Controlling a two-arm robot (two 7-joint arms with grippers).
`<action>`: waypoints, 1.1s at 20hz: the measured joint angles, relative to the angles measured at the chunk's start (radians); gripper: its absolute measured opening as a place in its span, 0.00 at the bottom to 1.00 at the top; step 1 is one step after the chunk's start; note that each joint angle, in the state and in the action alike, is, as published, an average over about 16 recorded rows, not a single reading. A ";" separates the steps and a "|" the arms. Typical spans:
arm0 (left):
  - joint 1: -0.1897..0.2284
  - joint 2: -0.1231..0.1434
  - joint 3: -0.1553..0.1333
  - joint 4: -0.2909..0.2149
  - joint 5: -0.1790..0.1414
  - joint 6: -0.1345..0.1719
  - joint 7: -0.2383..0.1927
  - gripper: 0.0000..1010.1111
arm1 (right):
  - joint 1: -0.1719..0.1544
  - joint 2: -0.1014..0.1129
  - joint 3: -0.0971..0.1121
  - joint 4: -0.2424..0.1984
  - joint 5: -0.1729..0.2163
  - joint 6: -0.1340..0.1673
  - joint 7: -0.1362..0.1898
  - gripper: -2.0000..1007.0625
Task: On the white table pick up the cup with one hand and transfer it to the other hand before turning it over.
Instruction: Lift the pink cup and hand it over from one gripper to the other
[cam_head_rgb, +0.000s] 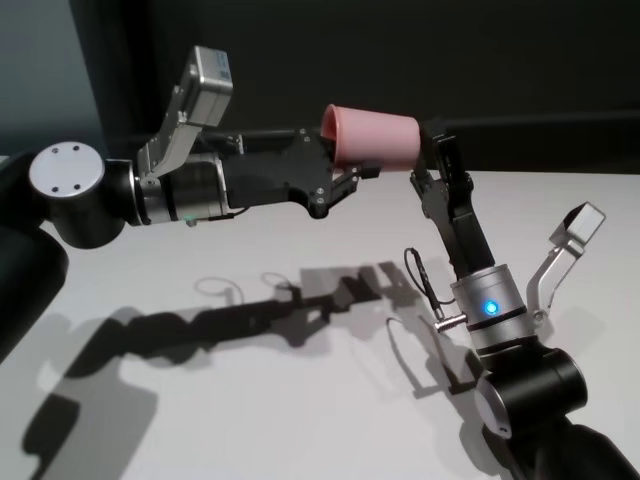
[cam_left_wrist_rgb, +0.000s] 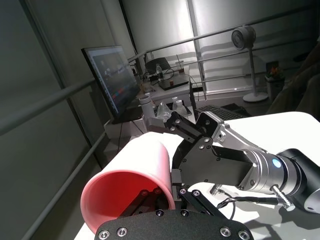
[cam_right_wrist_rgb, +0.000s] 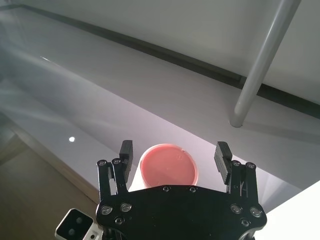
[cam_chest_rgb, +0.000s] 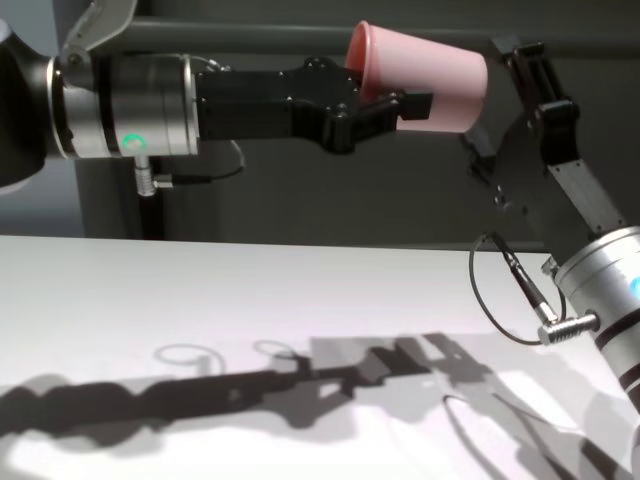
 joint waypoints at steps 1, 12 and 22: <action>0.000 0.000 0.000 0.000 0.000 0.000 0.000 0.04 | 0.003 0.001 -0.003 0.004 0.002 0.000 0.003 0.99; 0.000 0.001 0.000 0.000 0.000 0.000 0.000 0.04 | 0.039 0.004 -0.035 0.060 0.025 0.004 0.032 0.99; 0.000 0.001 0.000 0.000 0.000 0.000 0.000 0.04 | 0.060 0.010 -0.068 0.080 0.033 0.004 0.045 0.99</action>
